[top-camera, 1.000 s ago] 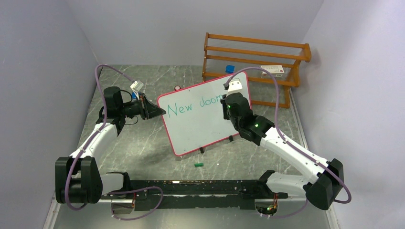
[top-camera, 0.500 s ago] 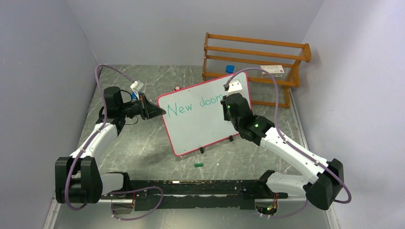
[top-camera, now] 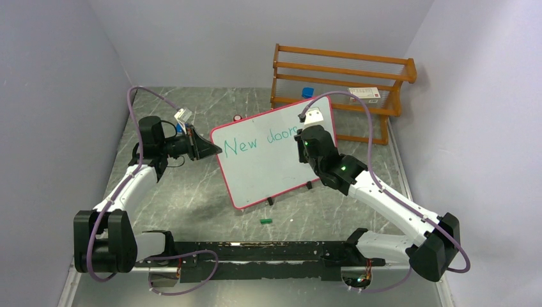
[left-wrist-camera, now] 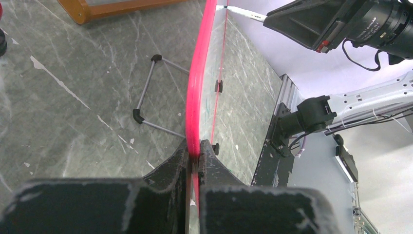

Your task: Write a sentence on the whiteboard

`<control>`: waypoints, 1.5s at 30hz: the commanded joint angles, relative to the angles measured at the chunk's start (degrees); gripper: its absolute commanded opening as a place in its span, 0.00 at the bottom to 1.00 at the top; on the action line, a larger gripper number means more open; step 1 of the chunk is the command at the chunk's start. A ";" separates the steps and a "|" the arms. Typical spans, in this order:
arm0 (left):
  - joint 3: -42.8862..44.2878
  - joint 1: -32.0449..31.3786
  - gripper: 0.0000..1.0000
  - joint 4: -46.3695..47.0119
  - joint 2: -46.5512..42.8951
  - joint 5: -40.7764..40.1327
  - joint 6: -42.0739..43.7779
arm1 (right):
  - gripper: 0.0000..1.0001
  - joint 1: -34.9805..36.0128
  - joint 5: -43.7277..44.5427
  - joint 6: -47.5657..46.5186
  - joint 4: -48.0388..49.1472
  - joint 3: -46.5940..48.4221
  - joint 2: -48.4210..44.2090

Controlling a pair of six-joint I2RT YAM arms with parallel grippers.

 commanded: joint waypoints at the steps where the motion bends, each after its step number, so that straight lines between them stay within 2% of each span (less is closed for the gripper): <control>1: 0.00 0.84 0.05 -0.10 0.23 -1.88 1.59 | 0.00 -0.34 -0.90 0.98 1.68 0.83 -0.72; 16: 0.27 0.84 0.05 -1.13 -0.53 -3.60 1.86 | 0.00 -0.33 -2.12 1.47 -1.68 1.08 -8.62; 24: -0.88 0.84 0.28 -0.91 -2.80 -4.29 1.00 | 0.00 -0.24 -3.95 2.74 -2.21 -0.78 -11.05; 30: -2.59 0.84 0.41 -0.36 -4.69 -4.55 -0.56 | 0.00 -0.14 -5.65 3.29 -1.06 -2.16 -12.07; 45: -6.16 -2.67 0.42 3.60 -4.26 -1.99 -4.38 | 0.00 3.23 -6.62 4.75 2.56 -4.19 -12.02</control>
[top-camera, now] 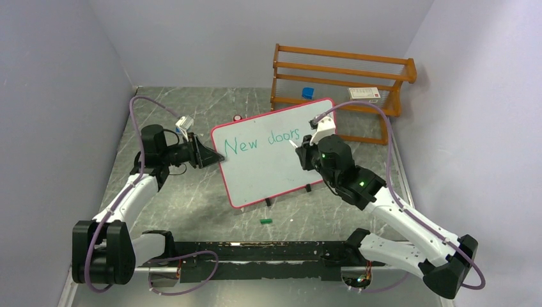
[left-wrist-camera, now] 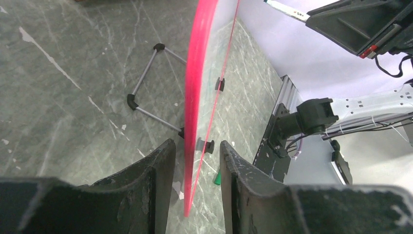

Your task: Write a sentence on the whiteboard

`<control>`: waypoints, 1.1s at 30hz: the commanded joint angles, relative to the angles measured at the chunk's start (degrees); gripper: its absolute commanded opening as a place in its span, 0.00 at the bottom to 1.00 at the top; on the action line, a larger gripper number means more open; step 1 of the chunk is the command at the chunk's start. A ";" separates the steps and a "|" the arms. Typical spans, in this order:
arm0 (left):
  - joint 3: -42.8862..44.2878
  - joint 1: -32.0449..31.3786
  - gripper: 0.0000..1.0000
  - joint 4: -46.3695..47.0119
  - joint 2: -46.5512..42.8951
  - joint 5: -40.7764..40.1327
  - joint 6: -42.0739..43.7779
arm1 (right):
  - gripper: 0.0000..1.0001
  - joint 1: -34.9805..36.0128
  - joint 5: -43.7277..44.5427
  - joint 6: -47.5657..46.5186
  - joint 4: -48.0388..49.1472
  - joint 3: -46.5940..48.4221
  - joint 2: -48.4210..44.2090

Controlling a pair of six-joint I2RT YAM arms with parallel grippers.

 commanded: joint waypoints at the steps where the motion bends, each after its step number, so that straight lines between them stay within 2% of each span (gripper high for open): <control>1: -0.92 -1.37 0.42 3.81 0.52 1.54 -1.81 | 0.00 2.00 0.70 0.90 2.06 -0.80 -0.73; 5: -0.66 -1.75 0.34 3.03 1.44 1.27 -1.26 | 0.00 4.01 2.41 1.14 2.18 -0.82 -0.83; 10: -0.90 -1.80 0.13 1.90 0.90 0.74 -0.65 | 0.00 7.57 4.69 0.90 2.22 -0.43 -0.16; 14: -1.18 -1.89 0.06 -0.28 -0.50 -0.61 0.57 | 0.00 11.80 7.83 1.03 2.06 0.18 0.97; 33: -1.09 -2.16 0.05 -7.42 -7.54 -6.82 5.00 | 0.00 26.66 19.24 6.25 0.54 1.46 7.41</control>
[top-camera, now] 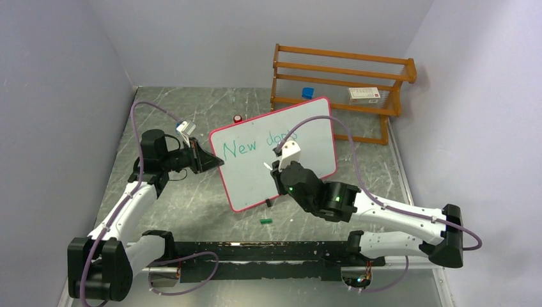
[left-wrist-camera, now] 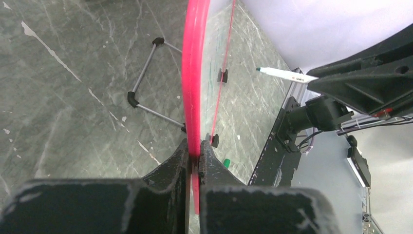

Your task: Write a sentence on the whiteboard

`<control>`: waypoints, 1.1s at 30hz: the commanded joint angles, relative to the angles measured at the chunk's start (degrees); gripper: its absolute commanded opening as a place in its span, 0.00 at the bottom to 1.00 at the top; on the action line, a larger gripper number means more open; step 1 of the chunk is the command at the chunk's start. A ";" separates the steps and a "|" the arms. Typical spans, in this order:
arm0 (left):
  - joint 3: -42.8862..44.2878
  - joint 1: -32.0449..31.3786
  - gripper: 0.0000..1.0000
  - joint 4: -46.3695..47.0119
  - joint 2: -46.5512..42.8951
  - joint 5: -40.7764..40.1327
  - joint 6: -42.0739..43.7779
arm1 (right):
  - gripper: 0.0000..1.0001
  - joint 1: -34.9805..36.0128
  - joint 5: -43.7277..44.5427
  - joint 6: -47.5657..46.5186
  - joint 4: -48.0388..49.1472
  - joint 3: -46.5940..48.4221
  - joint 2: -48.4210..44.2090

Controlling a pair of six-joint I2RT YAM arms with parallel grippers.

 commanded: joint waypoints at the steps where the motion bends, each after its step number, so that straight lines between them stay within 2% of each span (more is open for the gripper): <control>1: 0.71 0.01 0.05 -2.69 -1.43 -3.57 2.47 | 0.00 3.29 4.85 2.74 0.64 1.18 1.52; 11: 0.72 0.01 0.05 -3.86 -1.41 -3.69 2.62 | 0.00 9.18 11.76 5.20 -1.39 6.09 11.35; 18: 0.52 0.01 0.05 -4.19 -1.50 -3.91 2.64 | 0.00 10.30 14.89 7.73 -2.96 8.74 16.06; 24: 0.69 0.01 0.05 -4.56 -0.91 -3.91 2.76 | 0.00 10.26 17.05 9.87 -5.66 10.04 17.81; 33: 0.69 0.01 0.05 -4.31 -0.49 -3.41 2.58 | 0.00 10.25 17.40 9.44 -4.12 10.02 18.87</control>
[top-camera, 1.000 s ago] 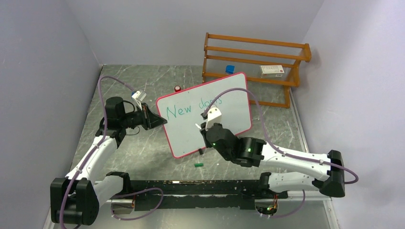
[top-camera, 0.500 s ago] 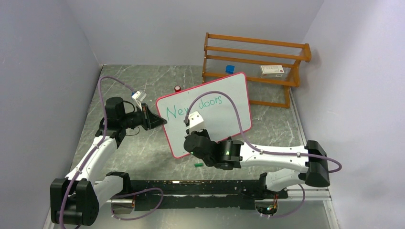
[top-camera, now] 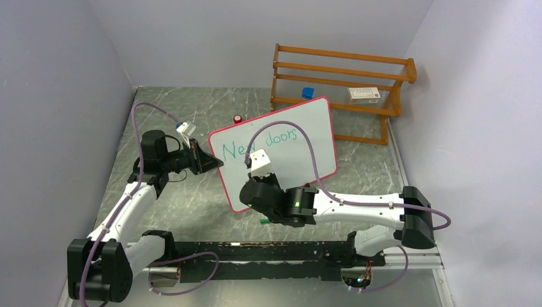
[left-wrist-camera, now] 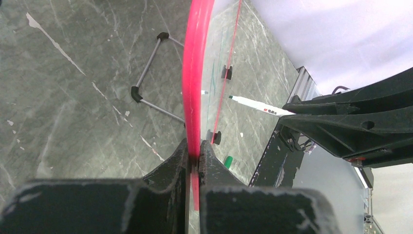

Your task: Write a sentence on the whiteboard

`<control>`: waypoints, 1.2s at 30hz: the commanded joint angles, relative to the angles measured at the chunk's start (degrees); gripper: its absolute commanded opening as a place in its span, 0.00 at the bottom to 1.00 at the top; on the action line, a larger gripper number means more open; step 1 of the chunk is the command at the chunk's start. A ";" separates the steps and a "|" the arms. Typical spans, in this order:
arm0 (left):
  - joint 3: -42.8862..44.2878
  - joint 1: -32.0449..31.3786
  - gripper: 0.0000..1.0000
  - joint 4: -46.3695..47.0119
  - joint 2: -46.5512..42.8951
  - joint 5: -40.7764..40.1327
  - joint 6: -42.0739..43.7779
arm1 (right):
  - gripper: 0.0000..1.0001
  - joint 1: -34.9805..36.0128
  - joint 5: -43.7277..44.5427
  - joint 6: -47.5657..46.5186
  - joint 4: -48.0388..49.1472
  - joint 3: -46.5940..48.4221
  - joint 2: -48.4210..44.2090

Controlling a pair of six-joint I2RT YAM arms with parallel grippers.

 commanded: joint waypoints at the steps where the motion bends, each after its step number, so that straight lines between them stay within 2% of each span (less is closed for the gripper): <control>1: 0.60 0.05 0.05 -1.47 0.15 -2.15 1.13 | 0.00 0.17 2.56 1.00 1.23 1.42 0.69; 15: 0.41 0.05 0.05 -1.00 0.04 -1.51 0.90 | 0.00 -0.34 3.40 0.38 3.11 1.25 2.18; 36: 0.41 0.05 0.05 -0.83 0.17 -1.15 0.90 | 0.00 -1.85 0.10 -1.05 6.09 -0.35 3.66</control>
